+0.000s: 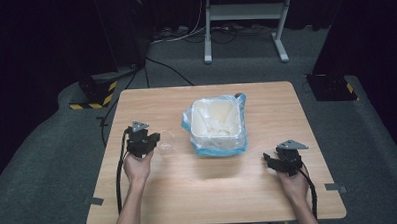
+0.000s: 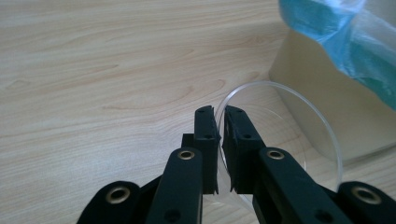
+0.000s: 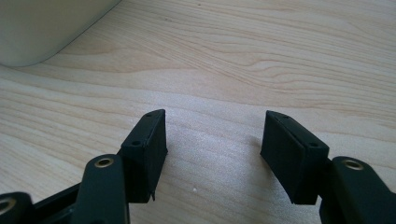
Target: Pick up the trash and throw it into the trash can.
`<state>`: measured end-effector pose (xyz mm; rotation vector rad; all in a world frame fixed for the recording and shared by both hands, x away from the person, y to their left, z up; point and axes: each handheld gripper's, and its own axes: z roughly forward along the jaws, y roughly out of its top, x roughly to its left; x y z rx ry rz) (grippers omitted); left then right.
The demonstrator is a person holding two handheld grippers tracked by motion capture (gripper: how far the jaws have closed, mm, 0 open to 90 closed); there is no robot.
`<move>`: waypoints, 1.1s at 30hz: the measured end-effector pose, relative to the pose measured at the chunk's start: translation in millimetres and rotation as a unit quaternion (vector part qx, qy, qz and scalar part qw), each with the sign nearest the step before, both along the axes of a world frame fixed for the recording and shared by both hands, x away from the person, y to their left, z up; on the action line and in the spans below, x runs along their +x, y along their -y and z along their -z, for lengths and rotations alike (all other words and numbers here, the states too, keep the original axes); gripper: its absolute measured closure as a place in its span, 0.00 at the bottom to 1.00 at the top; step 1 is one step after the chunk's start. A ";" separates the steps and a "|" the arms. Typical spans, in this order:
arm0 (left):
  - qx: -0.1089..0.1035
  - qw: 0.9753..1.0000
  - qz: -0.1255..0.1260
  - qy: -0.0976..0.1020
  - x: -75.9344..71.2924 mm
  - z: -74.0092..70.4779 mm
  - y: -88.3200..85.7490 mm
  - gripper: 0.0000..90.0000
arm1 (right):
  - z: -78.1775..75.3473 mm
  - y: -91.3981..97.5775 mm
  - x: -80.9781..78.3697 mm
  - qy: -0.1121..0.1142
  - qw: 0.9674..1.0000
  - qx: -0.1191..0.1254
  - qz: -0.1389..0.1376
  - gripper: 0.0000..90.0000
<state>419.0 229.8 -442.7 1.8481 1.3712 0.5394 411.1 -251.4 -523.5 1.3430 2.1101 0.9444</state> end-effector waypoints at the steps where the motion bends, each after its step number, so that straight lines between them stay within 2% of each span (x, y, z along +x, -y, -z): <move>1: 0.001 1.000 0.003 0.002 -0.5 -2.1 0.8 0.93 | 0.0 0.0 0.0 0.000 1.000 0.000 0.000 0.44; 5: -0.013 1.000 0.010 0.006 -2.4 -11.8 1.6 0.93 | 0.0 0.0 0.0 0.000 1.000 0.000 0.000 0.44; 10: -0.019 1.000 0.021 0.013 -4.3 -24.4 2.4 0.94 | 0.0 0.0 0.0 0.000 1.000 0.000 0.000 0.44; 15: -0.032 0.999 0.030 0.013 -5.5 -36.1 1.8 0.94 | 0.0 0.0 0.0 0.000 1.000 0.000 0.000 0.44; 19: -0.058 0.998 0.033 0.018 -6.9 -48.5 -1.1 0.94 | 0.0 0.0 0.0 0.000 1.000 0.000 0.000 0.44; 24: -0.074 0.996 0.036 0.027 -8.2 -66.5 -2.7 0.94 | 0.0 0.0 0.0 0.000 1.000 0.000 0.000 0.44; 33: -0.082 0.994 0.062 0.041 -8.2 -97.4 3.8 0.94 | 0.0 0.0 0.1 0.000 1.000 0.000 0.000 0.44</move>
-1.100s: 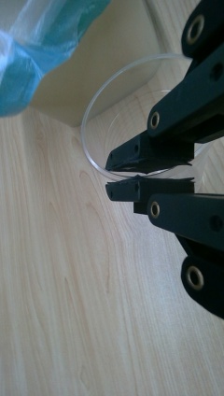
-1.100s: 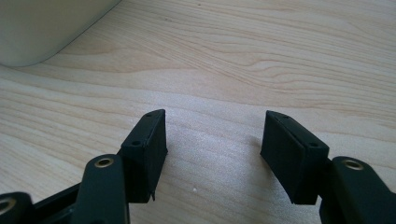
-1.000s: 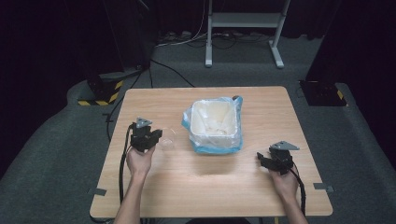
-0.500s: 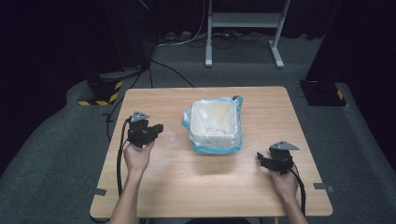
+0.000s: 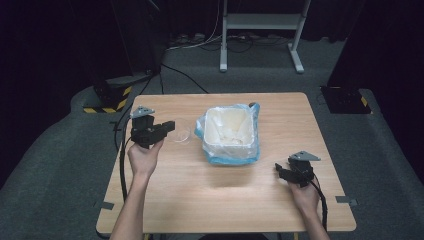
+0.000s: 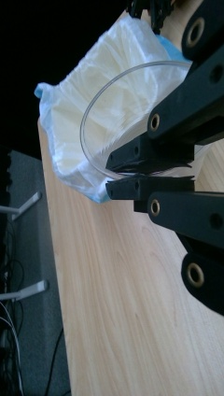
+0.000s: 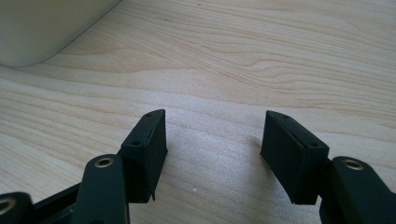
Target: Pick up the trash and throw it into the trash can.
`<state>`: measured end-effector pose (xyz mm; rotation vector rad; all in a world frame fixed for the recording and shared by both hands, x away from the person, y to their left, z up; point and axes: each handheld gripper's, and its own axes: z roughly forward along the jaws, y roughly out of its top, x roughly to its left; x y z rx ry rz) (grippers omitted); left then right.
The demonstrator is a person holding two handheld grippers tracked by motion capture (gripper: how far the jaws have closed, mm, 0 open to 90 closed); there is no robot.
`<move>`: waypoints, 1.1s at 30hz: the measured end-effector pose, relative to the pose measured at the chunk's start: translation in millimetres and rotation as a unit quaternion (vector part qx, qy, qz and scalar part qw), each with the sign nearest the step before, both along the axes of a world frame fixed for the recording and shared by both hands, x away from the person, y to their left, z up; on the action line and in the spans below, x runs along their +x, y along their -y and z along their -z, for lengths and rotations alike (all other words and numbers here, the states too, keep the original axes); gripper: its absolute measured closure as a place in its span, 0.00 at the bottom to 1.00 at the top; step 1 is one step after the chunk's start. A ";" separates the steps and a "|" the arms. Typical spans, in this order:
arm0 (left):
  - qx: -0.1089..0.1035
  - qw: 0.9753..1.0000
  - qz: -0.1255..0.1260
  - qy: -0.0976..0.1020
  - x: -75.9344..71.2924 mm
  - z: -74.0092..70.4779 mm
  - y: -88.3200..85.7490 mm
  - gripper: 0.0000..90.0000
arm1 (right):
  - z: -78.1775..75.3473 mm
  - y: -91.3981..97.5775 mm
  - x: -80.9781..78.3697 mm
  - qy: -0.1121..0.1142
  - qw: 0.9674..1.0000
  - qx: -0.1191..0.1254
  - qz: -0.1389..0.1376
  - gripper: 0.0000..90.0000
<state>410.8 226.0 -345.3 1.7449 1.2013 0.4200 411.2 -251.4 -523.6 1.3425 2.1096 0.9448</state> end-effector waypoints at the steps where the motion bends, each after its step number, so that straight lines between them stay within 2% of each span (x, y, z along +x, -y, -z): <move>1: -0.003 1.000 0.002 0.001 0.0 -2.0 0.6 0.94 | 0.0 0.0 0.0 0.000 1.000 0.000 0.000 0.44; 10: -0.023 0.999 0.027 0.012 6.4 -20.2 10.8 0.94 | 0.0 0.0 0.0 0.000 1.000 0.000 0.000 0.44; 16: -0.024 0.999 0.045 0.019 14.6 -28.6 25.4 0.94 | 0.0 0.0 0.0 0.000 1.000 0.000 0.000 0.44; 24: -0.031 0.997 0.066 0.017 27.5 -32.1 45.8 0.94 | 0.0 0.0 0.0 0.000 1.000 0.000 0.000 0.44; 33: -0.020 0.996 0.086 0.011 39.1 -30.0 68.8 0.94 | 0.0 0.0 -0.1 0.000 1.000 0.000 0.000 0.44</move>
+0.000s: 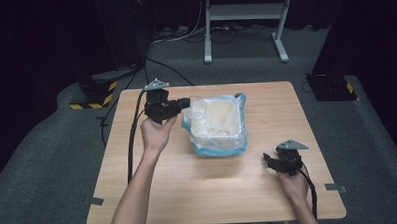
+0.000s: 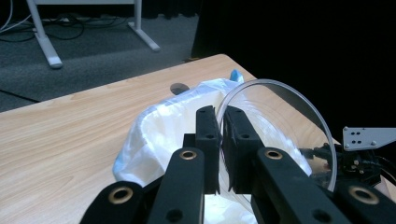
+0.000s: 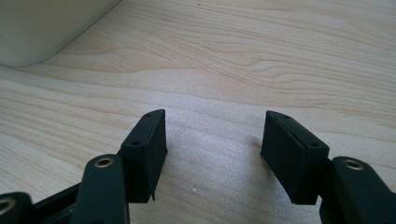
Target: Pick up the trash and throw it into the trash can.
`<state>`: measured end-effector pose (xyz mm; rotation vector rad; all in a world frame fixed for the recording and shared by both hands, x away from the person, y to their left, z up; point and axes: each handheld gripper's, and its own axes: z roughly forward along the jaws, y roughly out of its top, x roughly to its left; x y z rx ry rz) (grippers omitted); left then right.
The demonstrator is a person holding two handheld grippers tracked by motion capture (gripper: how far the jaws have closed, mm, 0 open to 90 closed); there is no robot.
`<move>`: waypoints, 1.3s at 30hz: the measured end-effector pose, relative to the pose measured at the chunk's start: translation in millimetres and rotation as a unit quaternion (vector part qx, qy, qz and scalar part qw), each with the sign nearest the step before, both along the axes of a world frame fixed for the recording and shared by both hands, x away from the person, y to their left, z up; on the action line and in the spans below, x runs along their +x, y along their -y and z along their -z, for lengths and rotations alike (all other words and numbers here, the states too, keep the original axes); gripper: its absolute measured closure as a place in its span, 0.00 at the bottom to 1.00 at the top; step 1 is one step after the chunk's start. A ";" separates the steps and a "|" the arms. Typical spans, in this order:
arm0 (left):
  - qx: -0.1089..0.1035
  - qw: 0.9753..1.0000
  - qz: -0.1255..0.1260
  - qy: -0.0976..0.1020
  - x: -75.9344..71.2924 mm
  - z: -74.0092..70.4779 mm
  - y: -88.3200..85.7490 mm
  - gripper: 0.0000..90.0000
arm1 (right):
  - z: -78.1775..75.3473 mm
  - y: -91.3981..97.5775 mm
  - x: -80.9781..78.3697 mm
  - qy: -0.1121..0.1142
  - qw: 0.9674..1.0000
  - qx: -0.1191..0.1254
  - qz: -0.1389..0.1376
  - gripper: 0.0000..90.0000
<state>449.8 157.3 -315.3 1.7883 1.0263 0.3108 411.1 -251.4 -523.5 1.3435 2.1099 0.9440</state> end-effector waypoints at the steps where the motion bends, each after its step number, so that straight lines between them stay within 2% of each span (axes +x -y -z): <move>1: 0.003 1.000 0.002 0.001 1.3 0.5 2.0 0.94 | 0.0 0.0 0.0 0.000 1.000 0.000 0.000 0.44; 14: 0.014 1.000 0.015 -0.013 15.9 14.5 28.1 0.94 | 0.0 0.0 0.0 0.000 1.000 0.000 0.000 0.44; 18: 0.021 1.000 0.013 -0.012 20.6 18.5 33.7 0.93 | 0.0 0.0 0.0 0.000 1.000 0.000 0.000 0.44; 23: 0.033 0.999 0.016 -0.020 25.9 25.3 40.7 0.93 | 0.0 0.0 0.0 0.001 1.000 0.000 0.000 0.44; 39: 0.050 0.998 0.010 -0.038 36.2 51.0 45.2 0.92 | 0.0 0.0 0.0 0.000 1.000 0.000 0.000 0.44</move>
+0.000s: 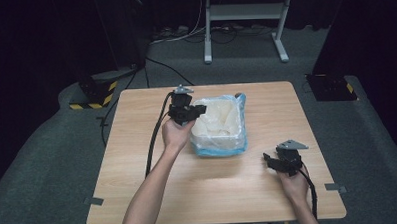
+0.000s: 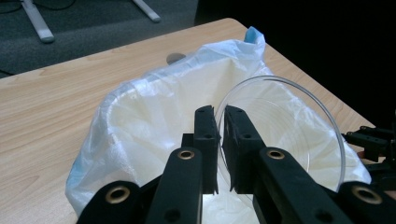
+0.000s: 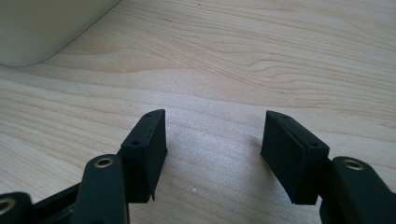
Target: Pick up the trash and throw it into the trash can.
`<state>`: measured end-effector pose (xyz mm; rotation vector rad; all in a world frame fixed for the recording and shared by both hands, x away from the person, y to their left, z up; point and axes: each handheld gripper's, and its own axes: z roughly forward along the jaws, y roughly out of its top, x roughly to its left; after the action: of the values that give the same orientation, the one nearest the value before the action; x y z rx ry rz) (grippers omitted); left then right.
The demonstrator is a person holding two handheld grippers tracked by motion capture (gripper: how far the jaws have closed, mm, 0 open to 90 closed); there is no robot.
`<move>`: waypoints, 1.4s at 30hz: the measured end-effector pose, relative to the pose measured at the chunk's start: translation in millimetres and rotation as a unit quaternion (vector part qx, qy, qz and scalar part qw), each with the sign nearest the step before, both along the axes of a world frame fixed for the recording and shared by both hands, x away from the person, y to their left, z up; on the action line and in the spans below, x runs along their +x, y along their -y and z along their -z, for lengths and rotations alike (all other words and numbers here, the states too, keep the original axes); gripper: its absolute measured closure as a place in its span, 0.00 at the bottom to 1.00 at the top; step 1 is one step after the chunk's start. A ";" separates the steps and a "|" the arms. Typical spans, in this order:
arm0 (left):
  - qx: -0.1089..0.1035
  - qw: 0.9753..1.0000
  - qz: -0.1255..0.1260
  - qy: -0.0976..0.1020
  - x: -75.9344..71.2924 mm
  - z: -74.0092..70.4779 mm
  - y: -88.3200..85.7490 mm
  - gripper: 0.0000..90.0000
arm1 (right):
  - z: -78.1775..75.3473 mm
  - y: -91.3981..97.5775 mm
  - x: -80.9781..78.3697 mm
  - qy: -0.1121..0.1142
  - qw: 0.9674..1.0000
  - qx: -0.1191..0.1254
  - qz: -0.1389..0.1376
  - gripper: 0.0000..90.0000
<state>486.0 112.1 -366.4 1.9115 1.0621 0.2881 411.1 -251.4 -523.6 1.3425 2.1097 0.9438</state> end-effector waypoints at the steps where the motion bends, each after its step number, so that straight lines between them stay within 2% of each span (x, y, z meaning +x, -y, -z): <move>1: 0.002 1.000 0.001 0.001 0.4 1.5 0.4 0.92 | 0.0 0.0 0.0 0.000 1.000 0.000 0.000 0.44; 2: 0.003 1.000 0.000 0.002 0.7 2.9 0.8 0.89 | 0.0 0.0 0.0 0.000 1.000 0.000 0.000 0.44; 5: 0.011 1.000 -0.005 -0.003 1.3 7.4 1.6 0.70 | 0.0 0.0 0.0 0.000 1.000 0.000 0.000 0.44; 11: 0.030 0.999 -0.019 0.012 -4.8 9.1 -0.7 0.57 | 0.0 0.0 0.0 0.000 1.000 0.000 0.000 0.44; 17: 0.036 0.998 -0.023 0.037 -17.1 4.6 -7.8 0.53 | 0.0 -0.1 -0.1 -0.001 1.000 0.000 0.001 0.44; 21: 0.035 0.998 -0.027 0.047 -26.0 2.4 -14.7 0.52 | 0.0 -0.1 -0.1 0.000 1.000 0.000 0.001 0.44; 27: 0.015 0.998 -0.040 0.051 -37.9 0.5 -28.0 0.51 | 0.0 -0.1 -0.1 0.000 1.000 0.000 0.001 0.44; 34: 0.003 0.997 -0.055 0.059 -50.8 2.0 -39.6 0.51 | 0.0 -0.1 -0.1 0.000 1.000 0.000 0.001 0.44; 42: 0.015 0.996 -0.055 0.066 -64.3 3.7 -46.7 0.50 | 0.0 -0.1 -0.1 0.000 1.000 0.000 0.001 0.44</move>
<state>421.6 158.8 -370.0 1.8358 1.0808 0.4887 411.1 -251.3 -523.5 1.3451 2.1084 0.9426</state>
